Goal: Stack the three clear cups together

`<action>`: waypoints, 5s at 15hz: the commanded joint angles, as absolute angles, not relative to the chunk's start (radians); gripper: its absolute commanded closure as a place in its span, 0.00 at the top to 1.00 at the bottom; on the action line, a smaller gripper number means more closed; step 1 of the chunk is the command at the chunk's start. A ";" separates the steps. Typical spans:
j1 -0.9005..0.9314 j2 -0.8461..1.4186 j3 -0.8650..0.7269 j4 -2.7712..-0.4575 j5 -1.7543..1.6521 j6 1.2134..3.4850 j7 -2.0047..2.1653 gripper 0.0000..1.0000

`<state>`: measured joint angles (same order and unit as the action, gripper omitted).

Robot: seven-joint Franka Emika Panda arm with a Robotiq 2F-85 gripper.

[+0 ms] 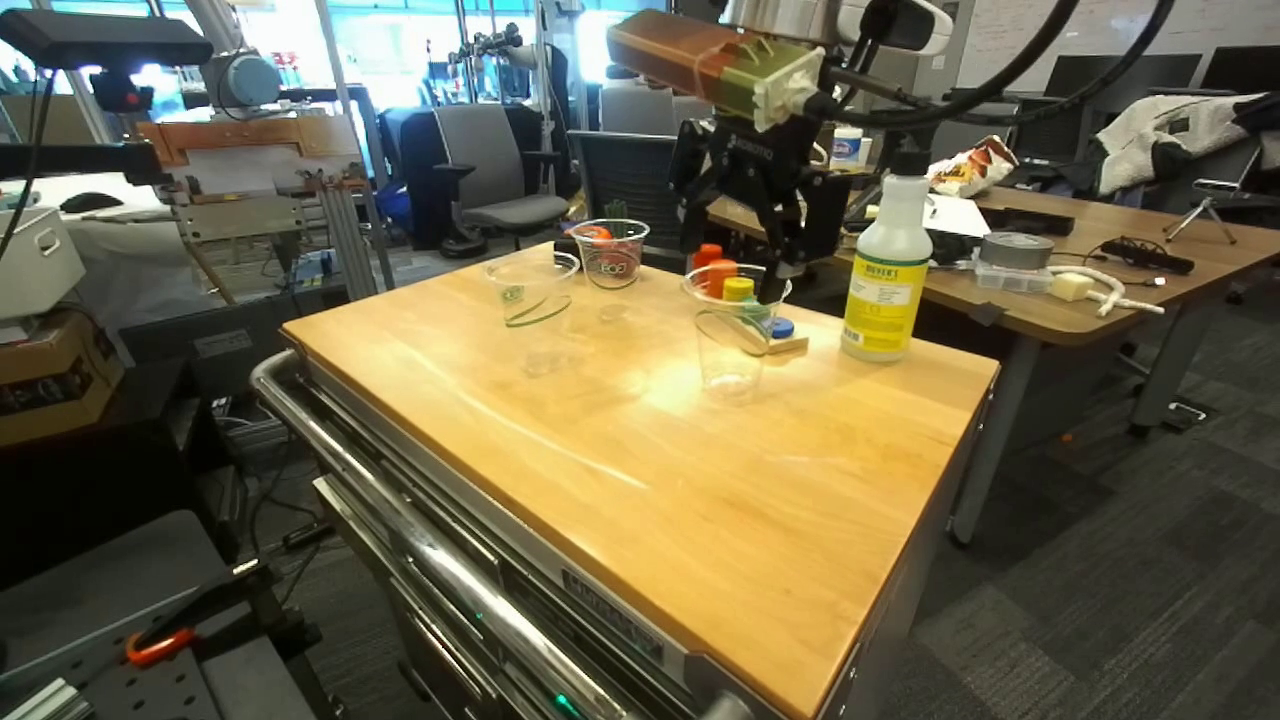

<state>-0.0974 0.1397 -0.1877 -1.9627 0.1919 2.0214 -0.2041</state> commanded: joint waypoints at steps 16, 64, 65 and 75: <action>-0.171 0.229 -0.136 -1.925 0.212 2.160 -0.146 0.01; -0.025 -0.083 -0.043 -2.160 0.156 2.119 -0.451 0.94; -0.024 -0.078 -0.043 -2.151 0.162 2.127 -0.446 1.00; -0.012 0.132 -0.014 -1.994 0.247 2.128 -0.315 1.00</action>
<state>-0.0190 0.0441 -0.0318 -2.0877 0.2178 2.1094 -0.3881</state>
